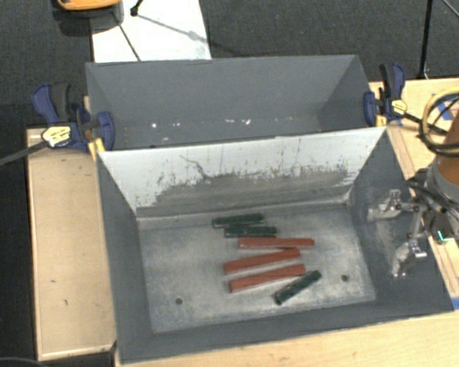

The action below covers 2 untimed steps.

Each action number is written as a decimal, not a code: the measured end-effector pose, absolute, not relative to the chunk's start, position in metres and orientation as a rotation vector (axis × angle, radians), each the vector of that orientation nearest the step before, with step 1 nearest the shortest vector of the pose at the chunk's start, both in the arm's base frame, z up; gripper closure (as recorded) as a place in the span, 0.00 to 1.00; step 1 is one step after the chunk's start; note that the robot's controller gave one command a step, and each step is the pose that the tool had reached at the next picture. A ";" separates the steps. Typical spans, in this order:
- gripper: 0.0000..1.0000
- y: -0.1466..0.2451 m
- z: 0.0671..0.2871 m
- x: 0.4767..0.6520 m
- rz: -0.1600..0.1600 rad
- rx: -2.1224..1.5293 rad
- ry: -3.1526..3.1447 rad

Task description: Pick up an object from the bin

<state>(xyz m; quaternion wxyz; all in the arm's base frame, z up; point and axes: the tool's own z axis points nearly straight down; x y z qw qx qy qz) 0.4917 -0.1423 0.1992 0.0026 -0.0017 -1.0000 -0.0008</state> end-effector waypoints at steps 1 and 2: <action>0.00 -0.142 0.203 0.494 0.001 0.002 -3.144; 0.00 -0.124 0.152 0.490 0.004 0.038 -3.150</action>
Offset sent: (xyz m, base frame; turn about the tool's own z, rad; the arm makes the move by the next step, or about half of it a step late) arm -0.0098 0.0462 -0.1237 -0.0628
